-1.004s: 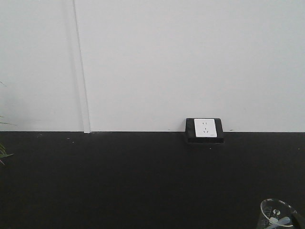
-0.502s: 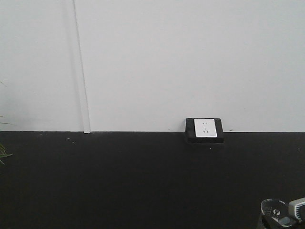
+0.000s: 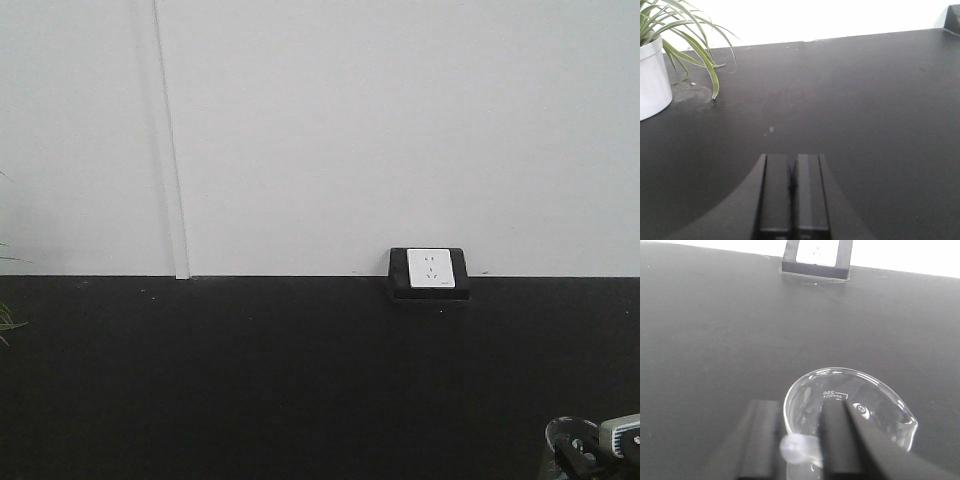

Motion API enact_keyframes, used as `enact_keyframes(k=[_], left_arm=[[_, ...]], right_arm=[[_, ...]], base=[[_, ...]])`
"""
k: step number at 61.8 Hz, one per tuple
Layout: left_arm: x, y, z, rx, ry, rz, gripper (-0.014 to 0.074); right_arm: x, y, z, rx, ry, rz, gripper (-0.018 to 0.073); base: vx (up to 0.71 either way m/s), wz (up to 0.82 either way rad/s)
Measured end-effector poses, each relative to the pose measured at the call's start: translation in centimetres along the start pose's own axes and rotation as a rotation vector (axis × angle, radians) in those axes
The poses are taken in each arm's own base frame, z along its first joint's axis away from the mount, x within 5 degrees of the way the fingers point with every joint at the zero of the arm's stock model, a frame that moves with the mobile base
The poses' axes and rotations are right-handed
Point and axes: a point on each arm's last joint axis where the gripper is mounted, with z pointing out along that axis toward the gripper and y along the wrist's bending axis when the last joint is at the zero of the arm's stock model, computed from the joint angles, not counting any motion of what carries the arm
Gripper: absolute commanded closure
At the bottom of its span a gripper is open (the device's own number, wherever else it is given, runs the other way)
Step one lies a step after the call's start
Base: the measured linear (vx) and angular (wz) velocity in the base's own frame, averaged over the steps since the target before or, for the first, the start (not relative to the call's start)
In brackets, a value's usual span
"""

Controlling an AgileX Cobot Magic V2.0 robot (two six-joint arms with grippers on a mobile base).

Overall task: Grab transparent chemical and place on left bench
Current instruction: 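Lift the held beaker off the bench with the right gripper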

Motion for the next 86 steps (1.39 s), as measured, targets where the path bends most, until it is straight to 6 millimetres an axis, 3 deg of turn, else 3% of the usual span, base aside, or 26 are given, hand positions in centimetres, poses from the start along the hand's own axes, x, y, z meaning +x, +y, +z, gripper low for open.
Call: enact_keyframes(k=[16,26,35,44,59,65,71,79,86], left_arm=[[0.0,0.0,0.0,0.0,0.0,0.0,0.06],[0.0,0.0,0.0,0.0,0.0,0.0,0.06],[0.0,0.0,0.0,0.0,0.0,0.0,0.06],[0.0,0.0,0.0,0.0,0.0,0.0,0.06],[0.0,0.0,0.0,0.0,0.0,0.0,0.06],[0.0,0.0,0.0,0.0,0.0,0.0,0.06],[0.0,0.0,0.0,0.0,0.0,0.0,0.06],[0.0,0.0,0.0,0.0,0.0,0.0,0.06],[0.0,0.0,0.0,0.0,0.0,0.0,0.06]], right_arm=[[0.0,0.0,0.0,0.001,0.0,0.001,0.0573],[-0.2,0.0,-0.1,0.003,-0.01,-0.003,0.0567],[-1.8,-0.1,-1.4,0.02,-0.072,-0.018,0.0567],[-3.8,-0.1,-4.1,0.057,-0.106,-0.045,0.0567],[-6.0,0.4,-11.5,0.145,-0.178,-0.02,0.0567],[-5.3,0.8,-14.6,0.185,-0.238,0.005,0.0567],[-3.3,1.0,-16.5,0.226,-0.236,0.026,0.0567],[-1.1,1.3,-17.8,0.257,-0.241,0.039,0.0567],[-0.9,1.5,-18.6,0.266,-0.294,0.038,0.0567]], base=[[0.0,0.0],[0.0,0.0],[0.0,0.0],[0.0,0.0],[0.0,0.0],[0.0,0.0],[0.0,0.0],[0.0,0.0],[0.0,0.0]])
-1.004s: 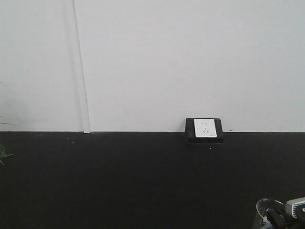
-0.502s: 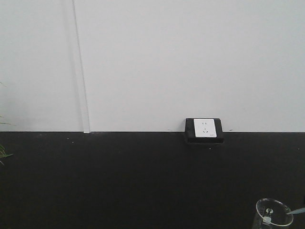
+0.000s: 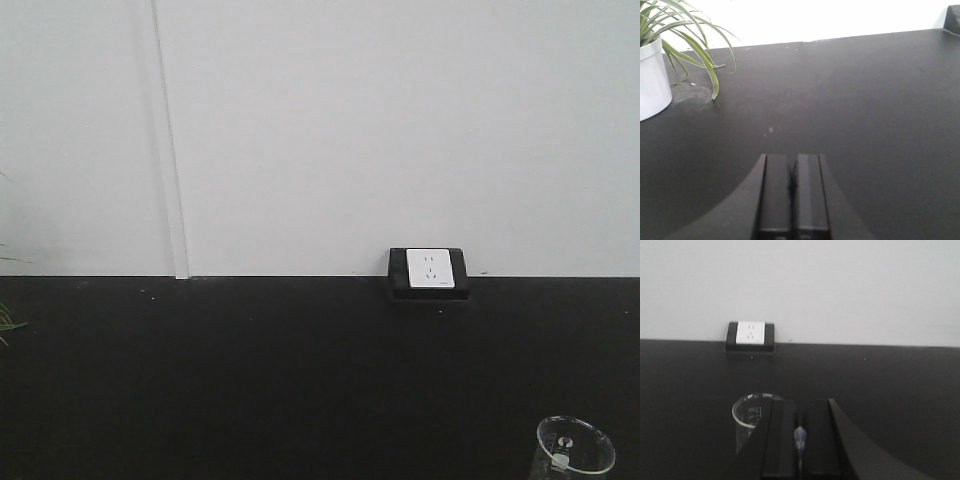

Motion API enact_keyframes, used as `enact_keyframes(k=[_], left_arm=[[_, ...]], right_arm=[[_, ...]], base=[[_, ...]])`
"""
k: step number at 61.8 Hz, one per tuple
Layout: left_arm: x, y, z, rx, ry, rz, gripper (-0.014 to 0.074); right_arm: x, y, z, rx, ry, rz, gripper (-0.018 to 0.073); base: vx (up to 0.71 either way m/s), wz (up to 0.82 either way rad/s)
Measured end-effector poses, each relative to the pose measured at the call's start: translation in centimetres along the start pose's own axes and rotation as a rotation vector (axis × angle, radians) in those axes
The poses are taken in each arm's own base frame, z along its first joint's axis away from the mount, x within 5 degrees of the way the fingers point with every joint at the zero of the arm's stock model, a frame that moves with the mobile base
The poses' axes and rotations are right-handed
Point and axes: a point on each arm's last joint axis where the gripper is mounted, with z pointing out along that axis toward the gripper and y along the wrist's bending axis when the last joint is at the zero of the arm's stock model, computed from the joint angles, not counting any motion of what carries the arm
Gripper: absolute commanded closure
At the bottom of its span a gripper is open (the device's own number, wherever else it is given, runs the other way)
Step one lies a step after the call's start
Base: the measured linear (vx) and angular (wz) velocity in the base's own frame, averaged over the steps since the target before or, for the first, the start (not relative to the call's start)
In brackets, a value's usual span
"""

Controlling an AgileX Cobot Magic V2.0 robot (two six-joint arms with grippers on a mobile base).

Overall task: Grab transparent chemical and place on left bench
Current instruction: 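Lift the held beaker off the bench with the right gripper, then turn the base toward the bench with white bins, holding the beaker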

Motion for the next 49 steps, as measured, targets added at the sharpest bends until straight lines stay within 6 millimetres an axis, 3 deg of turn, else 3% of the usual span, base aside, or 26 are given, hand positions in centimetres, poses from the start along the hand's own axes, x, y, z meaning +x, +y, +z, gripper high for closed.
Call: enact_keyframes(k=[49], left_arm=[[0.0,0.0,0.0,0.0,0.0,0.0,0.06]], right_arm=[[-0.21,-0.04,-0.43,0.003,-0.033,0.003,0.0567]], base=[[-0.01,0.01]])
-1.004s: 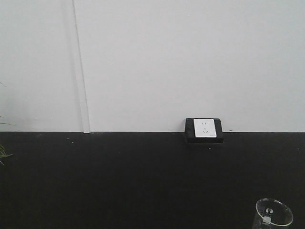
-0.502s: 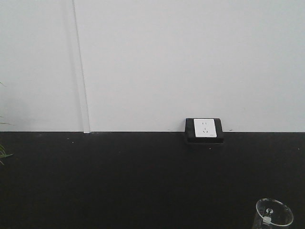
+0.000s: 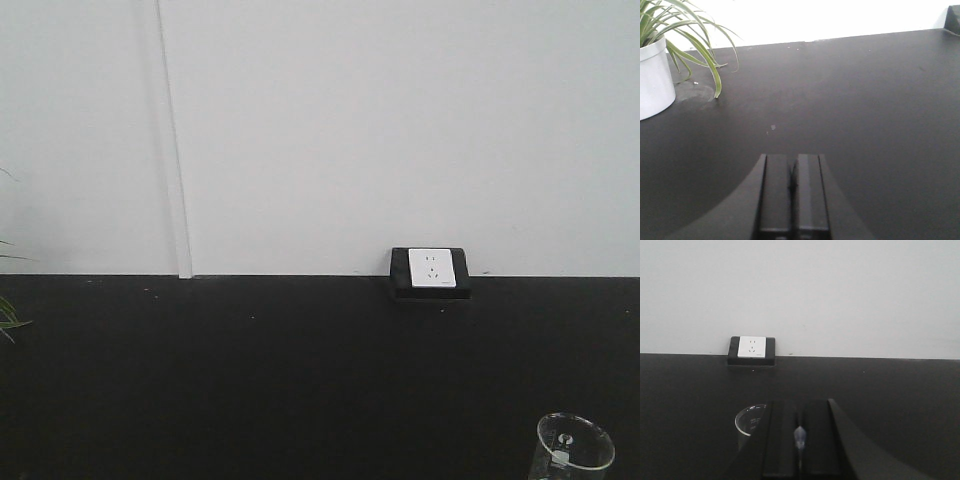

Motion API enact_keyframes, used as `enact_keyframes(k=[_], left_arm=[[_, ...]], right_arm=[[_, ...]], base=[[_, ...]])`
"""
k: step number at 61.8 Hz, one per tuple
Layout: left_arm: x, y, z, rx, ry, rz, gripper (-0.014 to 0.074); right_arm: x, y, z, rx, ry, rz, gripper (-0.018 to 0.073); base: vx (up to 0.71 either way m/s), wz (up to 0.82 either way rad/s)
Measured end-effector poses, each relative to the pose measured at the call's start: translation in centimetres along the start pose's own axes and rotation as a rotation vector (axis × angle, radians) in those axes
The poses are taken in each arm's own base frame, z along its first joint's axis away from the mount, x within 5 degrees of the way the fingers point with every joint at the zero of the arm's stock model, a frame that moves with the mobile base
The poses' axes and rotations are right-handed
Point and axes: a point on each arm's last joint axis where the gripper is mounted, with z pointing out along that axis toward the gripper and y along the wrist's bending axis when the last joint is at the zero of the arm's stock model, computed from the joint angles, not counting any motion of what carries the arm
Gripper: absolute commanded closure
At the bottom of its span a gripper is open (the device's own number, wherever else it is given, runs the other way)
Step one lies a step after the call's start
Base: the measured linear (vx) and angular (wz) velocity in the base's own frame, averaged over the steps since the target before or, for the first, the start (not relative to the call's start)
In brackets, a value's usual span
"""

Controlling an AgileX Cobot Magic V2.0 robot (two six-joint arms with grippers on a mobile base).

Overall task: Grab transparent chemical and place on left bench
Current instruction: 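Turn the base toward the bench with white bins, holding the beaker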

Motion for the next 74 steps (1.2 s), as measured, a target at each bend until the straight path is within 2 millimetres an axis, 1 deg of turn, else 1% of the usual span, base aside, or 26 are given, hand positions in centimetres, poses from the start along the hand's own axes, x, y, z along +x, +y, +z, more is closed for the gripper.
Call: enact_keyframes(k=[15,33,74], left_arm=[[0.0,0.0,0.0,0.0,0.0,0.0,0.06],[0.0,0.0,0.0,0.0,0.0,0.0,0.06],[0.0,0.0,0.0,0.0,0.0,0.0,0.06]], right_arm=[[0.0,0.0,0.0,0.0,0.0,0.0,0.0567],[0.0,0.0,0.0,0.0,0.0,0.0,0.0567],[0.0,0.0,0.0,0.0,0.0,0.0,0.0567]], base=[[-0.11,-0.02],[-0.26,-0.01],[-0.37,0.02]])
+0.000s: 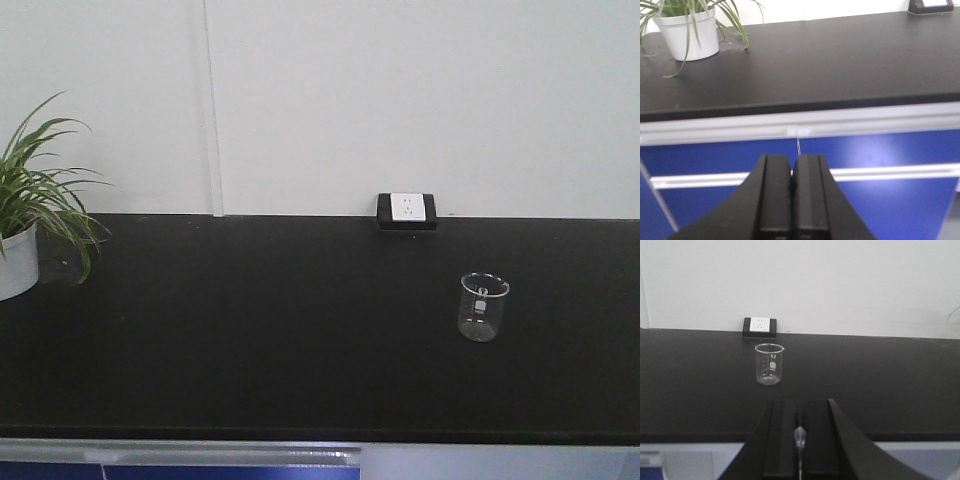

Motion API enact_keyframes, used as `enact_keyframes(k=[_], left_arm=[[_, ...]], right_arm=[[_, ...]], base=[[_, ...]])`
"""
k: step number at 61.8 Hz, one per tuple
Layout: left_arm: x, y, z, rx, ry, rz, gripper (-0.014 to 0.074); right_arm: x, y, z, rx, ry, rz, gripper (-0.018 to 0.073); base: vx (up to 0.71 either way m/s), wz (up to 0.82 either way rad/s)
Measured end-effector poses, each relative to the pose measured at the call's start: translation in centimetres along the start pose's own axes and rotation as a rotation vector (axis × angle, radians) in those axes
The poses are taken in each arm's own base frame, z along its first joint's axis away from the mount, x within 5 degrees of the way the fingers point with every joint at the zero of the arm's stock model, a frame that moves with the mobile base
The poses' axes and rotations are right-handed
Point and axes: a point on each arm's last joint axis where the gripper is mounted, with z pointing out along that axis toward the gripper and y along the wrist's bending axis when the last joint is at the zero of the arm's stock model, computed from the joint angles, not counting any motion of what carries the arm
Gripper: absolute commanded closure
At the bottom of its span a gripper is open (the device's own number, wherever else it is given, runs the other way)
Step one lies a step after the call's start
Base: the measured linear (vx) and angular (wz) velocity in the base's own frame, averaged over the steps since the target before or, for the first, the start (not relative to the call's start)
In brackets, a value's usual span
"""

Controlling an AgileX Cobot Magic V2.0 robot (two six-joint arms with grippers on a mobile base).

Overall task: Grab transparent chemical and place on left bench
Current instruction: 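Turn the base toward the bench with white bins, holding the beaker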

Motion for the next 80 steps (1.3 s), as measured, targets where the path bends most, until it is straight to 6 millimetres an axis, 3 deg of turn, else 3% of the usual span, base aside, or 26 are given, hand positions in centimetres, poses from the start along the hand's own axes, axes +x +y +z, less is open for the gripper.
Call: enact_keyframes(k=[44,80], left_arm=[[0.0,0.0,0.0,0.0,0.0,0.0,0.06],[0.0,0.0,0.0,0.0,0.0,0.0,0.06]], right_arm=[[0.0,0.0,0.0,0.0,0.0,0.0,0.0567],[0.0,0.0,0.0,0.0,0.0,0.0,0.0567]], base=[[-0.39,0.11],[-0.18,0.82]])
